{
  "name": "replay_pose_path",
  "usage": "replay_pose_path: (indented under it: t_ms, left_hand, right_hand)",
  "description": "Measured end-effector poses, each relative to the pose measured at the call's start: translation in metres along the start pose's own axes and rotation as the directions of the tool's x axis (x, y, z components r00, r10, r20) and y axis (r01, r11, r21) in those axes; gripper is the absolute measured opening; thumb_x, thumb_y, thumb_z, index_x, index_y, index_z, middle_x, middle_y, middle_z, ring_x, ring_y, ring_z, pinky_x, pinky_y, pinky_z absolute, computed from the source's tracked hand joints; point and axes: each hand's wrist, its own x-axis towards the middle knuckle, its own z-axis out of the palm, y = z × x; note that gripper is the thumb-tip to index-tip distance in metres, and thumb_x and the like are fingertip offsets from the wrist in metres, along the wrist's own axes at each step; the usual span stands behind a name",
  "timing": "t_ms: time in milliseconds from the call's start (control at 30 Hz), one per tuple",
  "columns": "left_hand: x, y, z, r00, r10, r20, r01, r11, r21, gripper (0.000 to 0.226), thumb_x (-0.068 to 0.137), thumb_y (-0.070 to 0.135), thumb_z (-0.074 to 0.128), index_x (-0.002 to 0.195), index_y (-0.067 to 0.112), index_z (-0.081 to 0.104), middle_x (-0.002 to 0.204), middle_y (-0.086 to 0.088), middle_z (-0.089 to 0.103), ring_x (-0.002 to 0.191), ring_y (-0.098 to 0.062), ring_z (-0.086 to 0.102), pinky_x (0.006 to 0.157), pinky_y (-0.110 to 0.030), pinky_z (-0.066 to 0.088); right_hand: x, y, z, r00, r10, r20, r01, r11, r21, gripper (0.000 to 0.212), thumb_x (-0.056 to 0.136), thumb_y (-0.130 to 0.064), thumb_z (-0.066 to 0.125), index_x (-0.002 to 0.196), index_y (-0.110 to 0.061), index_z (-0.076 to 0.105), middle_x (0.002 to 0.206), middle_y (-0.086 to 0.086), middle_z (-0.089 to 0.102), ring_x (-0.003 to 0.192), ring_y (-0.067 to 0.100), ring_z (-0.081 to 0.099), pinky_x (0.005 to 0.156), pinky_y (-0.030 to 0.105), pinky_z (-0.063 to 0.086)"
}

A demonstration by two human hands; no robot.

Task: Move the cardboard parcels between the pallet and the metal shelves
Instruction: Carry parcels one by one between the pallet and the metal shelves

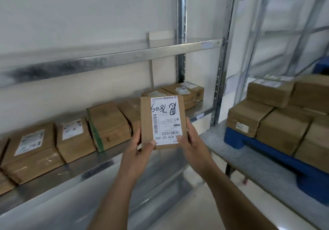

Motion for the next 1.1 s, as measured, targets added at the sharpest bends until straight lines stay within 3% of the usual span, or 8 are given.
replay_pose_path:
  t_ms: [100,233,433,600,733,833,1000,1100]
  left_hand:
    - [0.021,0.007,0.043,0.995,0.019,0.102,-0.018,1.0,-0.013,0.062,0.087,0.034,0.062,0.13,0.065,0.029,0.105,0.047,0.053,0.101,0.021,0.049,0.082,-0.014,0.039]
    - [0.052,0.017,0.106,0.971,0.059,0.232,-0.046,0.997,-0.063,0.056,0.08,0.048,0.062,0.13,0.056,0.037,0.112,0.036,0.057,0.106,0.01,0.054,0.088,-0.022,0.042]
    - [0.098,0.043,0.198,0.909,0.146,0.391,-0.096,0.985,-0.145,0.064,0.066,0.071,0.055,0.126,0.056,0.038,0.116,0.03,0.057,0.108,0.004,0.053,0.083,-0.024,0.044]
    - [0.132,0.059,0.263,0.821,0.258,0.509,-0.177,0.963,-0.203,0.056,0.078,0.053,0.059,0.13,0.046,0.041,0.112,0.034,0.058,0.103,0.014,0.054,0.072,-0.008,0.047]
    - [0.138,0.07,0.309,0.75,0.3,0.589,-0.183,0.951,-0.251,0.06,0.076,0.055,0.06,0.131,0.049,0.038,0.114,0.031,0.057,0.103,0.011,0.054,0.081,-0.016,0.048]
    - [0.133,0.078,0.342,0.682,0.358,0.638,-0.203,0.93,-0.305,0.056,0.084,0.042,0.063,0.131,0.053,0.036,0.108,0.038,0.057,0.097,0.021,0.053,0.07,-0.006,0.048]
    - [0.122,0.087,0.398,0.618,0.375,0.691,-0.193,0.924,-0.329,0.065,0.084,0.042,0.064,0.14,0.042,0.032,0.109,0.033,0.061,0.096,0.015,0.057,0.082,-0.021,0.05]
    - [0.112,0.093,0.434,0.589,0.365,0.721,-0.168,0.928,-0.333,0.065,0.084,0.041,0.063,0.141,0.043,0.031,0.115,0.026,0.061,0.096,0.014,0.057,0.083,-0.021,0.049]
  right_hand:
    - [0.007,0.008,-0.044,0.998,0.005,-0.061,-0.004,1.0,0.022,0.045,0.098,-0.017,0.045,0.135,-0.042,0.034,0.129,-0.015,0.058,0.117,0.002,0.055,0.097,0.031,0.049]
    - [0.017,0.02,-0.103,0.982,0.043,-0.182,-0.031,0.997,0.064,0.052,0.097,-0.011,0.046,0.145,-0.024,0.029,0.133,0.004,0.054,0.122,0.022,0.053,0.1,0.05,0.045]
    - [0.038,0.03,-0.183,0.926,-0.004,-0.378,-0.02,0.998,-0.058,0.058,0.095,-0.01,0.052,0.141,-0.038,0.031,0.124,-0.01,0.061,0.114,0.012,0.058,0.094,0.04,0.051]
    - [0.052,0.033,-0.235,0.88,-0.06,-0.472,-0.002,0.992,-0.129,0.056,0.093,-0.007,0.052,0.14,-0.032,0.035,0.123,-0.007,0.061,0.114,0.014,0.059,0.09,0.03,0.052]
    - [0.045,0.038,-0.271,0.818,-0.042,-0.574,-0.059,0.986,-0.157,0.062,0.094,-0.012,0.055,0.147,-0.027,0.027,0.128,-0.008,0.059,0.118,0.011,0.056,0.098,0.039,0.049]
    - [0.033,0.041,-0.297,0.76,-0.047,-0.648,-0.116,0.971,-0.208,0.061,0.094,-0.014,0.055,0.145,-0.031,0.028,0.126,-0.016,0.059,0.116,0.002,0.055,0.096,0.026,0.049]
    - [0.01,0.048,-0.339,0.632,-0.022,-0.775,-0.238,0.946,-0.221,0.07,0.091,-0.029,0.06,0.149,-0.03,0.021,0.138,-0.011,0.048,0.124,-0.008,0.041,0.103,0.023,0.042]
    - [-0.006,0.054,-0.369,0.581,0.0,-0.814,-0.277,0.94,-0.198,0.07,0.09,-0.035,0.06,0.148,-0.033,0.021,0.137,-0.006,0.05,0.125,0.009,0.048,0.101,0.038,0.046]
